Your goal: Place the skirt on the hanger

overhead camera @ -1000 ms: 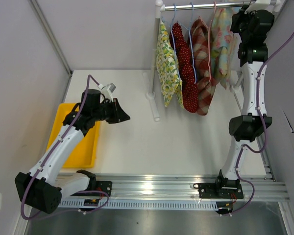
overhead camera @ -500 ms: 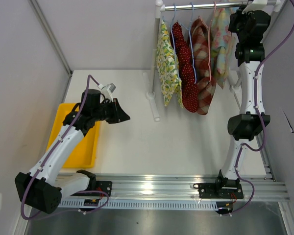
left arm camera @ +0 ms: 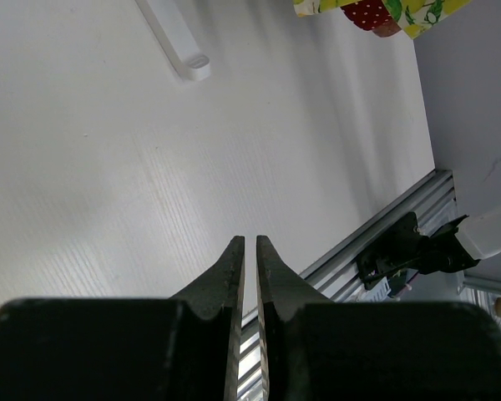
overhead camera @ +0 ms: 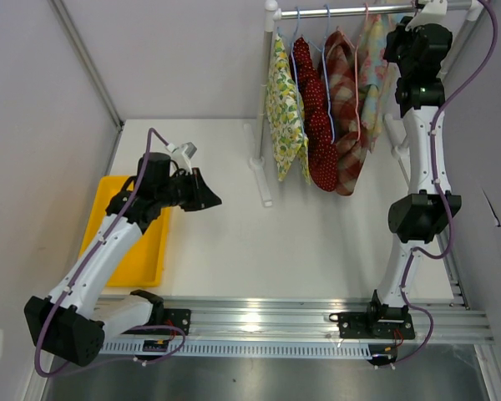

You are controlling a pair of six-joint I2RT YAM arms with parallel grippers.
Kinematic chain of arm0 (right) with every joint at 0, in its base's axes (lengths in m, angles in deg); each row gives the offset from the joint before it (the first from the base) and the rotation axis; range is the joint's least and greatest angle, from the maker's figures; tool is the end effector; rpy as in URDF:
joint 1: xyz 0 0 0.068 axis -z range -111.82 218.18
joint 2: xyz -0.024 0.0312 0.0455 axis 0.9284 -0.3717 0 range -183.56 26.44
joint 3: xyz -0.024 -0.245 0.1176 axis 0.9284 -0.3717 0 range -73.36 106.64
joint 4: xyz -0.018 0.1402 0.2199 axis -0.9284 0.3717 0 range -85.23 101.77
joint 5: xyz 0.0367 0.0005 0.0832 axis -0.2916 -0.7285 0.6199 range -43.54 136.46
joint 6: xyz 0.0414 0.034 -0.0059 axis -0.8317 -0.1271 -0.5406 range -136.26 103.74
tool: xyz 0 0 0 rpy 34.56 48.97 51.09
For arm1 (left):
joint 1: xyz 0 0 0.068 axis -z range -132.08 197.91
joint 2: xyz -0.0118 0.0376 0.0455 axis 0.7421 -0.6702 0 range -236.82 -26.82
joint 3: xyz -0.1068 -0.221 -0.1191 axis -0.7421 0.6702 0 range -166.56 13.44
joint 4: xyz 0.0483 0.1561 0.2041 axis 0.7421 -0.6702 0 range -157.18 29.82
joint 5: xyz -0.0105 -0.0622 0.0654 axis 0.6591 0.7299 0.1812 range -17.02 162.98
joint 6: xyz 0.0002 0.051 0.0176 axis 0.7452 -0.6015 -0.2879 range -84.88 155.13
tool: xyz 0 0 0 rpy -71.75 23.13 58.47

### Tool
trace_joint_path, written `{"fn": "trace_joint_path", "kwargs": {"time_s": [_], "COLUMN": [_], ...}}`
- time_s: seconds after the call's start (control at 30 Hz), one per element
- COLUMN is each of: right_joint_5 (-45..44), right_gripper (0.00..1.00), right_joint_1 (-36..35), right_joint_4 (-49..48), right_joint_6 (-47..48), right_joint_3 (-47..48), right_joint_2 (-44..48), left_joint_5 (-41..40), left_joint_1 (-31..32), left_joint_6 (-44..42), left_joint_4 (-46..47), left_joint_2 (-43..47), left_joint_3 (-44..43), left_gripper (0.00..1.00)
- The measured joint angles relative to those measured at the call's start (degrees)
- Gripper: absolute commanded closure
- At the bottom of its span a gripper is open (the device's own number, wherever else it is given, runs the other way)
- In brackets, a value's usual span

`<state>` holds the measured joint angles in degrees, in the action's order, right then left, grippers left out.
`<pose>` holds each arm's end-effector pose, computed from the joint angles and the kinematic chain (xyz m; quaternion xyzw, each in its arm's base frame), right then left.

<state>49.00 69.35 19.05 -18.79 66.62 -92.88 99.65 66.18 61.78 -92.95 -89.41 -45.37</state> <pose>0.4662 -0.0079 0.4984 0.0049 0.6667 0.0237 0.7450 0.2151 -0.0879 0.3285 0.0399 0.8743 -0.3576 0.3257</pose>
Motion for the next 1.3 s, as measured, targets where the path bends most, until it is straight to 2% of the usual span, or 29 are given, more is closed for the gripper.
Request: {"fn": "trace_joint_path", "kwargs": {"time_s": [0.3, 0.6, 0.73, 0.83, 0.93, 0.97, 1.03, 1.07, 1.13, 1.17, 1.3], "right_joint_5": [-0.68, -1.62, -1.9, -2.49, -3.21, -3.54, -4.11, -4.48, -5.09, -5.33, -6.32], "right_gripper": [1.0, 1.0, 0.96, 0.92, 0.8, 0.7, 0.6, 0.51, 0.44, 0.38, 0.25], "right_joint_1": [-0.11, -0.44, -0.57, -0.63, -0.66, -0.7, -0.7, -0.7, -0.7, -0.7, -0.7], "right_joint_4": [-2.95, -2.36, -0.92, 0.13, 1.01, 2.19, 4.09, 5.03, 6.78, 7.69, 10.69], "right_joint_6": [0.02, 0.04, 0.04, 0.0, -0.33, -0.61, -1.18, -1.4, -2.1, -2.29, -3.67], "right_joint_3": [-7.87, -8.85, -8.57, -8.39, -8.39, -8.39, -8.39, -8.41, -8.46, -8.52, -8.83], "right_joint_2": [4.63, 5.68, 5.95, 6.21, 6.54, 6.73, 6.86, 6.99, 7.32, 7.65, 9.97], "left_joint_5": [0.02, 0.02, 0.09, 0.11, 0.11, 0.11, 0.17, 0.24, 0.46, 0.5, 0.55], "left_joint_1": [0.0, 0.0, 0.02, 0.11, 0.11, 0.11, 0.13, 0.13, 0.15, 0.15, 0.15], "left_joint_6": [0.04, 0.22, 0.24, 0.26, 0.24, 0.24, 0.22, 0.22, 0.24, 0.24, 0.26], "left_joint_4": [-0.42, -0.76, -0.79, -0.72, -0.74, -0.7, -0.63, -0.52, -0.2, 0.02, 0.72], "left_joint_2": [1.33, 1.95, 1.97, 2.08, 2.49, 2.62, 2.84, 2.91, 3.1, 3.19, 3.67], "left_joint_3": [0.22, 1.14, 1.42, 1.57, 1.7, 1.7, 1.7, 1.7, 1.73, 1.73, 1.75], "left_gripper": [0.85, 0.82, 0.71, 0.67, 0.63, 0.62, 0.58, 0.57, 0.55, 0.54, 0.52]}}
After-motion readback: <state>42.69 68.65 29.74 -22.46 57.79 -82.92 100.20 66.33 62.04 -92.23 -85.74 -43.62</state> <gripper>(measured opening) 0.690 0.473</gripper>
